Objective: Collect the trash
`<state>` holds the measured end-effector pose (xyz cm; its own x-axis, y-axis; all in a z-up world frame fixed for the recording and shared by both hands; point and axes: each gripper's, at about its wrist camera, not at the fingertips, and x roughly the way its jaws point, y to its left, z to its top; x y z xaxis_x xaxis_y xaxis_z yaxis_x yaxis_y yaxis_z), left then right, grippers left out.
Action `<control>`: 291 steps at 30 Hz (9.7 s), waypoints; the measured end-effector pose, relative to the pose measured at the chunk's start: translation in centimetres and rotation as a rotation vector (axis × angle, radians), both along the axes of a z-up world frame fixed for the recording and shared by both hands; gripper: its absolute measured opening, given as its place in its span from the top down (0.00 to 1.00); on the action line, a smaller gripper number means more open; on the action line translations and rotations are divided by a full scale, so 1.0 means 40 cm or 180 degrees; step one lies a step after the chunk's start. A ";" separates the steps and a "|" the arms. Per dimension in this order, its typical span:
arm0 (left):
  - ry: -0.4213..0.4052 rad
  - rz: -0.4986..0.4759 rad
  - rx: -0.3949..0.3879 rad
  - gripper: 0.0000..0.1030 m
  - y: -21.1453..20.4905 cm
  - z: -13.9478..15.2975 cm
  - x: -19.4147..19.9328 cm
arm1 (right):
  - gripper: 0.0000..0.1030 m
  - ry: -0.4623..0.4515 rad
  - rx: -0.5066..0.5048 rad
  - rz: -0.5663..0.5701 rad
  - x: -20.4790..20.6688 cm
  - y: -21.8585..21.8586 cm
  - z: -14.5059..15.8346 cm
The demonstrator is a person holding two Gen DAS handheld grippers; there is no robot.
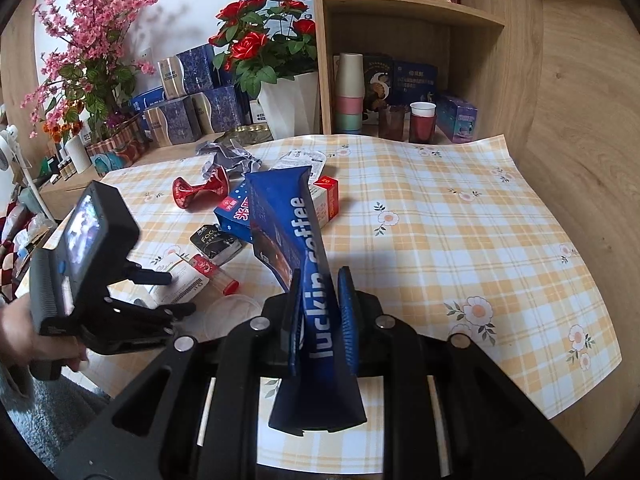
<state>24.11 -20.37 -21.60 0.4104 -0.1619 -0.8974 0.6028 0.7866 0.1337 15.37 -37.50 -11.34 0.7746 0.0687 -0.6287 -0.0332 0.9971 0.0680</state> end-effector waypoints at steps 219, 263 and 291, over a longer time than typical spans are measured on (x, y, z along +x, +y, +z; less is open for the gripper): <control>0.0139 -0.1567 -0.0520 0.82 0.099 0.001 -0.110 | 0.06 0.0704 0.0141 0.0237 -0.045 0.092 -0.182; 0.0352 0.0320 -0.1858 0.88 0.476 0.053 -0.435 | 0.35 0.0373 -0.0043 0.0806 -0.111 0.325 -0.157; 0.0957 0.0114 -0.0579 0.81 0.361 -0.180 -0.497 | 0.35 0.0460 -0.0157 0.0861 -0.376 0.358 -0.264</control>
